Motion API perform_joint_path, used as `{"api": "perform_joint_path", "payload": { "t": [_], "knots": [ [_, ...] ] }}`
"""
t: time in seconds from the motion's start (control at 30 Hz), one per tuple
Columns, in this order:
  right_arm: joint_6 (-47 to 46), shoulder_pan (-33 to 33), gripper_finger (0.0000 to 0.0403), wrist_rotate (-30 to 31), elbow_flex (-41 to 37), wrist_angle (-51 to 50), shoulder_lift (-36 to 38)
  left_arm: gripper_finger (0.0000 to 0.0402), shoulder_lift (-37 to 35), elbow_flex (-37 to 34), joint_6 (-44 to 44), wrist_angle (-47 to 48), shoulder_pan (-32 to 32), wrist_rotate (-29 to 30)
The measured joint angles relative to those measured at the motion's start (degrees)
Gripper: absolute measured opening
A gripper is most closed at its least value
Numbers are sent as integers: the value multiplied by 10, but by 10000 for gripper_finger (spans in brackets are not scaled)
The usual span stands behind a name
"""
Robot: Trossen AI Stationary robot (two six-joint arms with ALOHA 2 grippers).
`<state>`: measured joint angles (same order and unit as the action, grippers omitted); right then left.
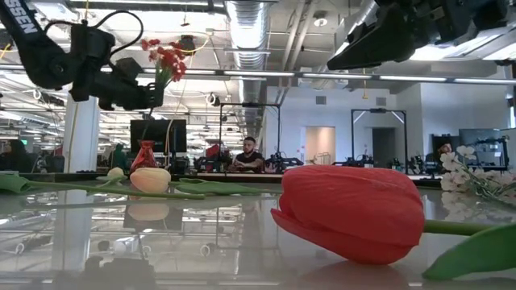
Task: Sort flowers into vase by color
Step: Put the top red flower into the transparent red vase
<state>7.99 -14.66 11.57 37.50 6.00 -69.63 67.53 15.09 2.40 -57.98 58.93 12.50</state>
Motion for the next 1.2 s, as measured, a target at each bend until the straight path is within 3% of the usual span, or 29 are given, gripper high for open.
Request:
{"api": "perform_joint_path", "payload": {
  "t": [0.13,0.5,0.87,1.2],
  "knots": [
    [0,0,147,0,0,1,0,0,0,-17,-6,-35,10,-30],
    [0,0,147,0,0,8,0,0,2,-18,-16,-61,10,-37],
    [-2,-1,147,-34,0,26,0,0,103,-1,-16,-102,10,-37],
    [-6,-16,147,-42,0,25,0,10,120,-3,-27,-99,10,-41]
  ]
}}
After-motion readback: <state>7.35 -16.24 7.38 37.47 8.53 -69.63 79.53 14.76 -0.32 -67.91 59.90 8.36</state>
